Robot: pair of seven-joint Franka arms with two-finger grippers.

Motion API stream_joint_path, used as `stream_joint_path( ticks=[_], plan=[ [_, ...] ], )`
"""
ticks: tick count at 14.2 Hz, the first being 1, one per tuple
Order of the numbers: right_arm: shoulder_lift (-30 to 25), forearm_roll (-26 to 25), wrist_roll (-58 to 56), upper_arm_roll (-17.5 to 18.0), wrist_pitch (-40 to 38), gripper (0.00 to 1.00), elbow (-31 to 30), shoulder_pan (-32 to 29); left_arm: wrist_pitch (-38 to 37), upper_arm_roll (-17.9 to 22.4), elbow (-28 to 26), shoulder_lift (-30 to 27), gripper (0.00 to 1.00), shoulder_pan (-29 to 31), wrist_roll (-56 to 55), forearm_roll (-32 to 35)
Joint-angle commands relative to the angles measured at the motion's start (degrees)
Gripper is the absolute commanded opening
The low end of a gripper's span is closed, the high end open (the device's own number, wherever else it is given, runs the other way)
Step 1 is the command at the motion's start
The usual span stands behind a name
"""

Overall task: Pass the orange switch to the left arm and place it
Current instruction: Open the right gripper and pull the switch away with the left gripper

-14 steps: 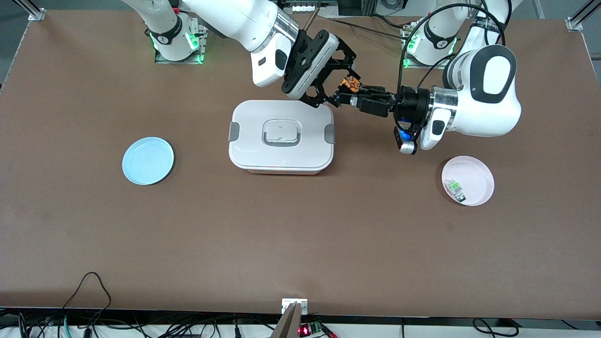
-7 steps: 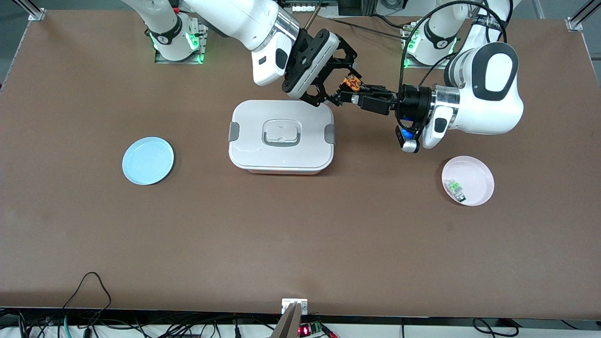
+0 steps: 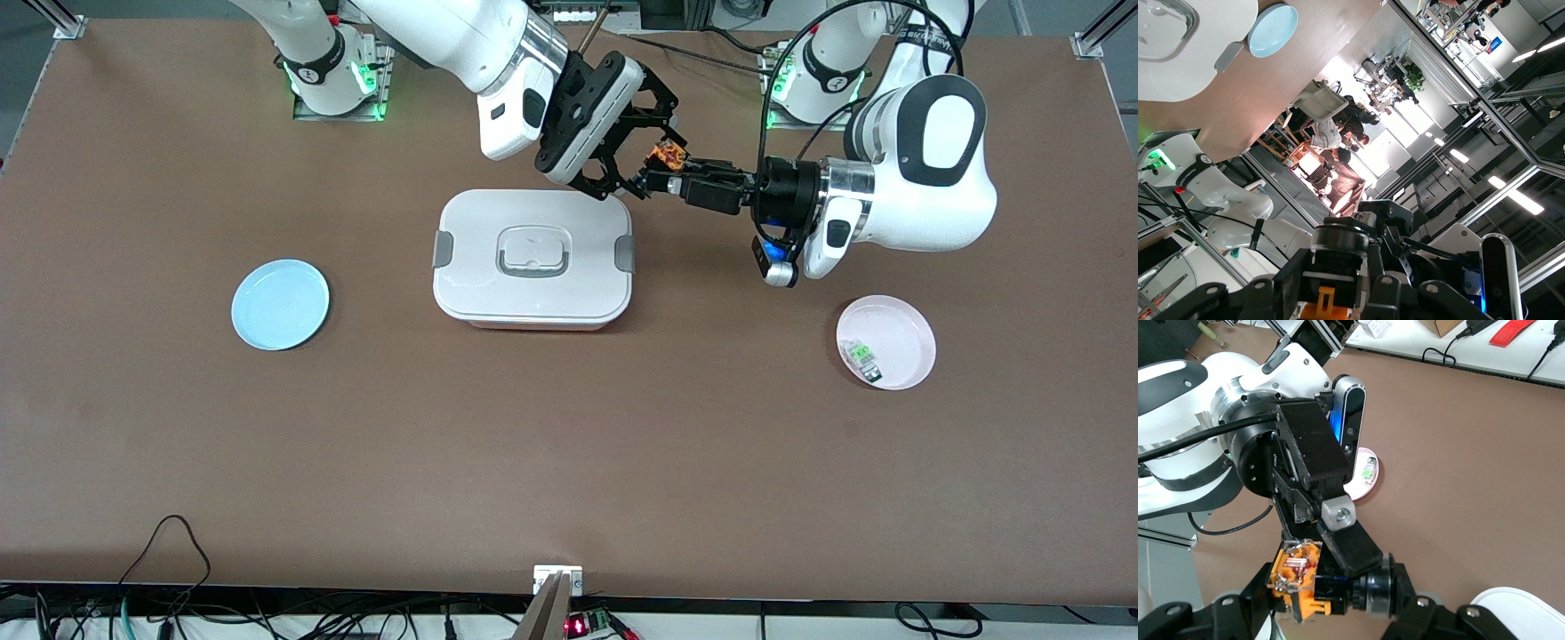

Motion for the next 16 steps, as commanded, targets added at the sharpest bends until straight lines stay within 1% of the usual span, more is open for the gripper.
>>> stream_joint_path(
  ticks=[1, 5, 7, 8, 9, 11, 13, 15, 16],
  plan=[
    [-0.36, -0.35, -0.41, 0.1, -0.52, 1.0, -0.37, -0.24, -0.32, 0.34, 0.07, -1.92, 0.0, 1.5, -1.26, 2.81],
    [-0.36, -0.18, -0.32, 0.1, -0.52, 1.0, -0.2, -0.24, -0.41, 0.68, 0.25, -1.92, 0.0, 1.94, -1.17, 2.81],
    [-0.36, 0.0, -0.32, 0.1, -0.61, 1.0, -0.2, -0.24, -0.41, 2.26, 0.16, -1.92, 0.0, 2.47, -1.0, 3.16],
    [-0.36, 0.17, -0.4, 0.1, -0.78, 1.0, -0.28, -0.33, -1.02, 3.49, 0.25, -1.92, 0.0, 2.91, -0.82, 5.68],
    [-0.27, 0.26, -0.58, 0.01, -1.05, 1.0, -0.46, -0.51, -1.02, 5.15, 0.42, -1.83, 0.0, 2.91, 0.23, 9.36],
    [0.43, 0.26, -0.76, -0.6, -2.97, 1.0, -0.9, -1.38, -1.63, 7.27, 0.51, -1.48, 0.0, 3.0, 4.79, 16.13],
    [1.31, 0.26, -0.49, -1.22, -7.09, 1.0, -1.34, -4.97, -1.81, 8.33, 0.51, -1.13, 0.0, 3.26, 8.48, 25.08],
    [1.4, -0.09, -1.19, -1.31, -13.32, 1.0, -1.51, -10.06, -1.81, 9.65, 0.43, -1.04, 0.0, 3.44, 11.99, 37.2],
    [1.4, -0.52, -1.28, -1.31, -16.14, 1.0, -1.51, -12.17, -1.55, 9.91, 0.43, -1.04, 0.0, 3.52, 14.62, 44.48]
  ],
)
